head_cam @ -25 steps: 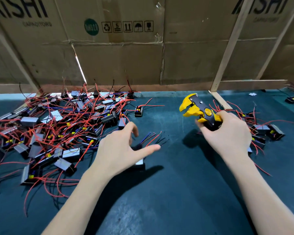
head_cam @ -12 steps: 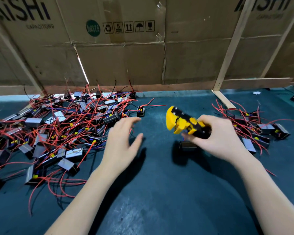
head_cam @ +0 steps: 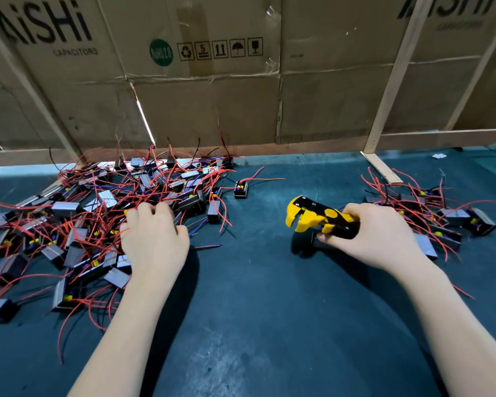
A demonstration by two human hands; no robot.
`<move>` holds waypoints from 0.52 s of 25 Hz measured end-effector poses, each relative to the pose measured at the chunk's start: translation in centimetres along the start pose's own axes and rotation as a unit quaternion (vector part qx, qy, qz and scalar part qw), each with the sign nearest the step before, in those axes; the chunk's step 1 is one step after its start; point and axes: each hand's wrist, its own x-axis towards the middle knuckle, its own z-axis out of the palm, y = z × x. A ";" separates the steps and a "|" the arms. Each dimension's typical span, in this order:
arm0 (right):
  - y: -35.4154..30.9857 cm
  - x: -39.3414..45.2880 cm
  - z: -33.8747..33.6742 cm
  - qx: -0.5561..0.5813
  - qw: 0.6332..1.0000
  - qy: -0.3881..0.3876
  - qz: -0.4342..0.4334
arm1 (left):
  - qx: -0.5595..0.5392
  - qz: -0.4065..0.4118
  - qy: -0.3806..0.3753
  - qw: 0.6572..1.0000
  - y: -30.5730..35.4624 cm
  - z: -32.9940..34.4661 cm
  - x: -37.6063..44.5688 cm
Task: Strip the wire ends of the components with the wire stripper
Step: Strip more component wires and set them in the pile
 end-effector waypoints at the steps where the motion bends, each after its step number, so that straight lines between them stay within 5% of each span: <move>1: 0.2 0.1 0.0 -0.046 0.999 0.013 0.022 | 0.003 -0.017 -0.023 1.000 -0.3 -0.2 0.1; 7: 2.5 0.3 -0.7 -0.185 0.958 0.133 0.172 | 0.029 0.004 -0.148 0.989 -0.8 -1.0 0.1; 11: 2.2 0.4 -1.7 0.099 0.959 0.235 0.127 | -0.052 0.064 -0.085 0.993 -0.1 -1.7 -0.1; 13: 0.5 0.3 -1.7 0.294 0.933 0.193 0.075 | -0.202 0.138 -0.047 0.968 1.0 -2.2 -0.6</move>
